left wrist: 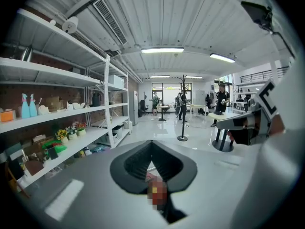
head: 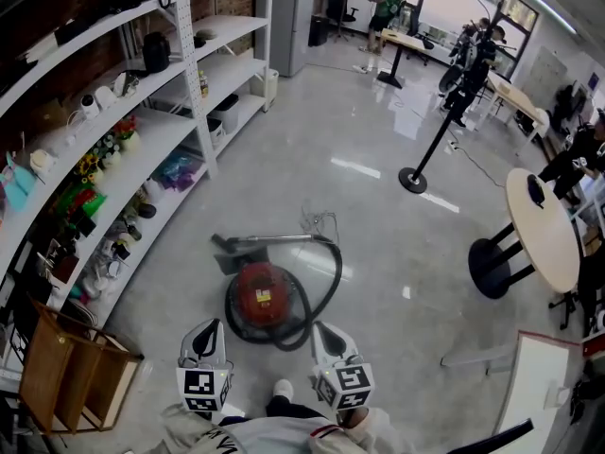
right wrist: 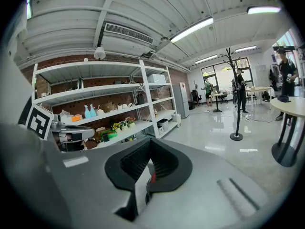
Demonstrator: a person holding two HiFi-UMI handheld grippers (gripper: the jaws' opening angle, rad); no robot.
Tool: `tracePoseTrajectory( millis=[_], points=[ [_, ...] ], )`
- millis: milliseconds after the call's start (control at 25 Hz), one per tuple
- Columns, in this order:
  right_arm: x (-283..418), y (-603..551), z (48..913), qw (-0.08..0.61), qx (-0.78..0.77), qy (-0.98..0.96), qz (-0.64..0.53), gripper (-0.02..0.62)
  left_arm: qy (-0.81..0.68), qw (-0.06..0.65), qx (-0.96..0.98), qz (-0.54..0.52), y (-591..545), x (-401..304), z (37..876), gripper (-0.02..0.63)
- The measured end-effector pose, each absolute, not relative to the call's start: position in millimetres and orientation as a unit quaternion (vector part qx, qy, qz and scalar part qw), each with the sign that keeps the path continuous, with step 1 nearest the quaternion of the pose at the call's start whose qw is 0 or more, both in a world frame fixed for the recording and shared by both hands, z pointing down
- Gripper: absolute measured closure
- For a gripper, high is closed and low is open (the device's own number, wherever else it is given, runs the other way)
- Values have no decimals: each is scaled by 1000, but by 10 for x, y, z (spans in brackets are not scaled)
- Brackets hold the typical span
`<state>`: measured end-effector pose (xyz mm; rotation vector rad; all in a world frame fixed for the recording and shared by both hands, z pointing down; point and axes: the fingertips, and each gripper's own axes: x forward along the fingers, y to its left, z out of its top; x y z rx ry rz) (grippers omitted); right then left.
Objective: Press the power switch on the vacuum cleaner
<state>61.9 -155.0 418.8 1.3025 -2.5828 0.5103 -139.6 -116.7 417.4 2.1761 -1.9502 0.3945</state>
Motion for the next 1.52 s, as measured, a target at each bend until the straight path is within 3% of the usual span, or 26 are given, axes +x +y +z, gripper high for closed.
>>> tracePoseTrajectory(
  millis=[1520],
  points=[
    [775,-1927,4480,121,463,-853,207,595,-636,128,742,172,-1472,-1324,4530,606]
  ],
)
